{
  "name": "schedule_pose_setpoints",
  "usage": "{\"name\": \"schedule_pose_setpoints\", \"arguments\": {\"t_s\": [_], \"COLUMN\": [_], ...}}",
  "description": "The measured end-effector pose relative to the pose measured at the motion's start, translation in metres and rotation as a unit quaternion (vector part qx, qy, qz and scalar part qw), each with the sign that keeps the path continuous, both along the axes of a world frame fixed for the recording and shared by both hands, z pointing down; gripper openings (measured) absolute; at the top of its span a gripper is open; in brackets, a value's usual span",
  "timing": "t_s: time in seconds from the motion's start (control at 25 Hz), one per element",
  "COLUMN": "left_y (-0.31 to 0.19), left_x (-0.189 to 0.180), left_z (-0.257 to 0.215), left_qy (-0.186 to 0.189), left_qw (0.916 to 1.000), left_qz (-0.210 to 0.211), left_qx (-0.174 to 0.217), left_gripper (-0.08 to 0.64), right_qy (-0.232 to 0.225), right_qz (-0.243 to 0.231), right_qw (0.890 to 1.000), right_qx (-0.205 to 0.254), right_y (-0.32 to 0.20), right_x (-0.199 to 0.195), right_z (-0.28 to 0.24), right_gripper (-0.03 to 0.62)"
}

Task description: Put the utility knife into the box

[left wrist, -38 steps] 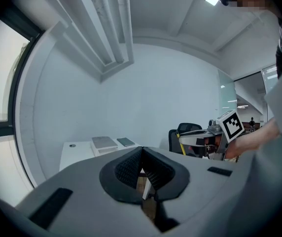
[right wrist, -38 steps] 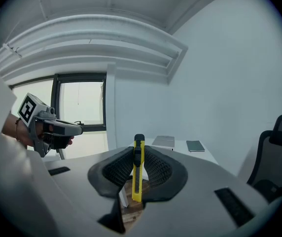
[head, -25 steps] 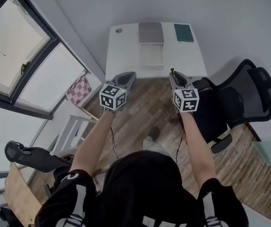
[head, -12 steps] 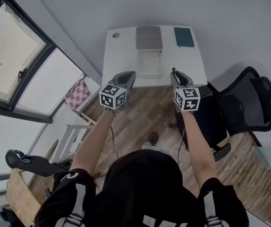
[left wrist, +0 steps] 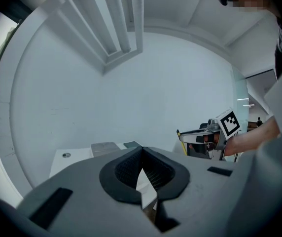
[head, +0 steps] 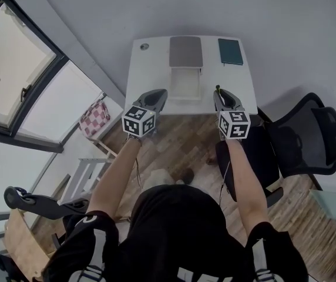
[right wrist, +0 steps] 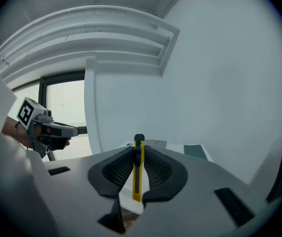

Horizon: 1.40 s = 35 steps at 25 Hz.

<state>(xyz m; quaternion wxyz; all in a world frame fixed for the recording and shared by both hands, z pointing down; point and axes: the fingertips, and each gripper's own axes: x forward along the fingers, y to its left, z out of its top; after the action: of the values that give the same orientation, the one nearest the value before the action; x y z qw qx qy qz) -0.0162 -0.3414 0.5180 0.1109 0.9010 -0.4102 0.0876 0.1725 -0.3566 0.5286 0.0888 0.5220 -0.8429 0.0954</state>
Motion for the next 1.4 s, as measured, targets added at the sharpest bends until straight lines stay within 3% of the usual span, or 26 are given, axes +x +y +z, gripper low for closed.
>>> {"name": "schedule_pose_setpoints", "arguments": {"t_s": [0.56, 1.4], "left_y": [-0.041, -0.167], "left_x": [-0.011, -0.041], "left_z": [0.020, 0.051], "left_qy": [0.015, 0.028], "left_qw": [0.9998, 0.9981], "left_qz": [-0.006, 0.011], "left_qx": [-0.012, -0.054], "left_gripper": [0.025, 0.025], "right_qy": [0.021, 0.007], "right_qz": [-0.026, -0.024], "right_qw": [0.999, 0.998], "right_qx": [-0.006, -0.061], "right_y": [-0.044, -0.164], "right_x": [-0.025, -0.071], "right_z": [0.008, 0.043], "right_gripper": [0.081, 0.081]}}
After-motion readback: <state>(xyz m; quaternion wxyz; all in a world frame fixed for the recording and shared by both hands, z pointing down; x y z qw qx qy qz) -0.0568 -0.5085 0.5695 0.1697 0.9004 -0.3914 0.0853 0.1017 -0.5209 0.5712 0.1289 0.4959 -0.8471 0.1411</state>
